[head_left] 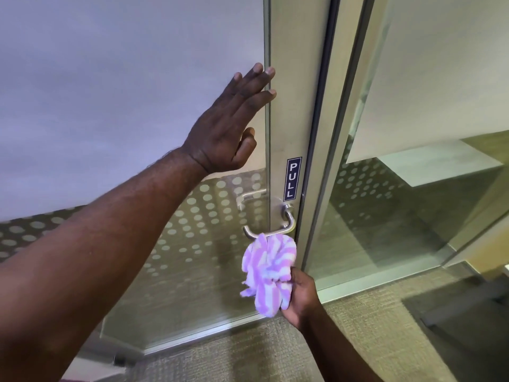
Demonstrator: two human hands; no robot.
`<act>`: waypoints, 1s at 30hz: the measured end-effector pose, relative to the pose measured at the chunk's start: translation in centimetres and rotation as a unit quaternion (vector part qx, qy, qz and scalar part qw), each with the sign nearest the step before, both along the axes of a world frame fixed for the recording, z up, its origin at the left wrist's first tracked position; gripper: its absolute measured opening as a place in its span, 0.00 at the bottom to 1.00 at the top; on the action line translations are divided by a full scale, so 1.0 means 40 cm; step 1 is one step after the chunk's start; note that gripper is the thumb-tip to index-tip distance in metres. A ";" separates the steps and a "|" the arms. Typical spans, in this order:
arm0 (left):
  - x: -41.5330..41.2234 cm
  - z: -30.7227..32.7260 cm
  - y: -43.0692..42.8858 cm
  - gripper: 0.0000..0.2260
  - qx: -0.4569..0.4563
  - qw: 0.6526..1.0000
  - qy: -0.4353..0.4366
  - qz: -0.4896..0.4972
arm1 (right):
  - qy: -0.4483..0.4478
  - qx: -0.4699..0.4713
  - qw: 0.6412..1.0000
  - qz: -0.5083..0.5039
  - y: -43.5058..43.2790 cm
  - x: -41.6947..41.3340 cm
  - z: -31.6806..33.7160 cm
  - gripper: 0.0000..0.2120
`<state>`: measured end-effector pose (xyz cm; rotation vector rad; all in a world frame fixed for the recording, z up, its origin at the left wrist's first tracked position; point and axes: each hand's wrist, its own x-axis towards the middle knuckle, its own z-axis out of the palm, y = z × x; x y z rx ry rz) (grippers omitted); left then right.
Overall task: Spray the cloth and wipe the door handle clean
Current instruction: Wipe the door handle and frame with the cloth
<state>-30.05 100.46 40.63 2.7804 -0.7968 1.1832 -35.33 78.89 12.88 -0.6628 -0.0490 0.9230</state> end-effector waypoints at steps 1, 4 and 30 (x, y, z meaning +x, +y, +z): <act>-0.004 -0.002 -0.006 0.31 -0.009 1.000 0.008 -0.001 | 0.005 0.009 1.000 -0.011 -0.007 0.005 0.014 0.37; -0.019 -0.012 -0.024 0.30 -0.064 0.997 0.030 -0.008 | 0.000 0.052 0.998 -0.039 -0.033 0.008 0.069 0.40; -0.093 -0.329 -0.531 0.17 -0.581 0.547 0.601 -0.026 | -0.040 -0.091 0.985 -0.138 -0.550 0.106 0.180 0.42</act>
